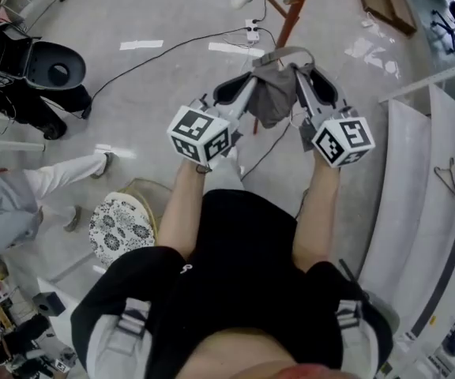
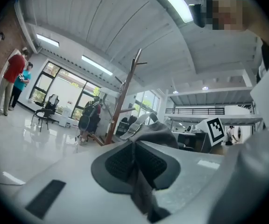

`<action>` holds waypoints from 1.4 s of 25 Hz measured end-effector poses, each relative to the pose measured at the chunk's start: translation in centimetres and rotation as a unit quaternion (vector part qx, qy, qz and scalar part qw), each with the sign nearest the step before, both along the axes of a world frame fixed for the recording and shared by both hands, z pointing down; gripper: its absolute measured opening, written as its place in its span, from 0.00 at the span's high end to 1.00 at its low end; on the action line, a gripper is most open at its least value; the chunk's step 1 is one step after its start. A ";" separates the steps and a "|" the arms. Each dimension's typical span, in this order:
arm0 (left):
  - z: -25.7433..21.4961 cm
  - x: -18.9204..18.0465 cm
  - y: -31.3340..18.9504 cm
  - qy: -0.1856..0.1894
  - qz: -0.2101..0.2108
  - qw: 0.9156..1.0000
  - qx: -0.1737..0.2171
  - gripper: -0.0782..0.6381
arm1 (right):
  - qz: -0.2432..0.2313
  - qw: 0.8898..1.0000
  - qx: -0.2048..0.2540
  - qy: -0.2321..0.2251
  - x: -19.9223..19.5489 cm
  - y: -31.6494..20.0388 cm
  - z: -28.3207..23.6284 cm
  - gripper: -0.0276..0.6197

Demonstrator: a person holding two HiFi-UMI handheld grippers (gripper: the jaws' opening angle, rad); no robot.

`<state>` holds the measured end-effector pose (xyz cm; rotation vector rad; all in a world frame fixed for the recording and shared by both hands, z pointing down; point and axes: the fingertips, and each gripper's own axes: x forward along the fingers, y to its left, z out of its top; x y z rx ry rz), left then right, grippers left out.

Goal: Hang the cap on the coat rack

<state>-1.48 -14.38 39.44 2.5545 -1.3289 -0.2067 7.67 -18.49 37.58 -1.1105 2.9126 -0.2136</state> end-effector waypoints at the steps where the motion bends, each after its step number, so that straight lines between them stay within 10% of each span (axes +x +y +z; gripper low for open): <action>1: 0.2 -0.1 -1.1 0.002 0.012 1.000 0.000 0.86 | 0.001 1.000 -0.003 0.000 -0.3 -1.2 0.3 0.81; 17: 3.8 -2.4 -12.2 0.074 0.104 0.991 -0.036 0.86 | 0.024 0.998 -0.034 0.036 -2.9 -11.8 3.8 0.81; 35: 5.8 -1.3 -20.6 0.067 0.092 0.991 -0.067 0.86 | 0.093 0.987 -0.071 0.111 -1.5 -18.6 5.4 0.81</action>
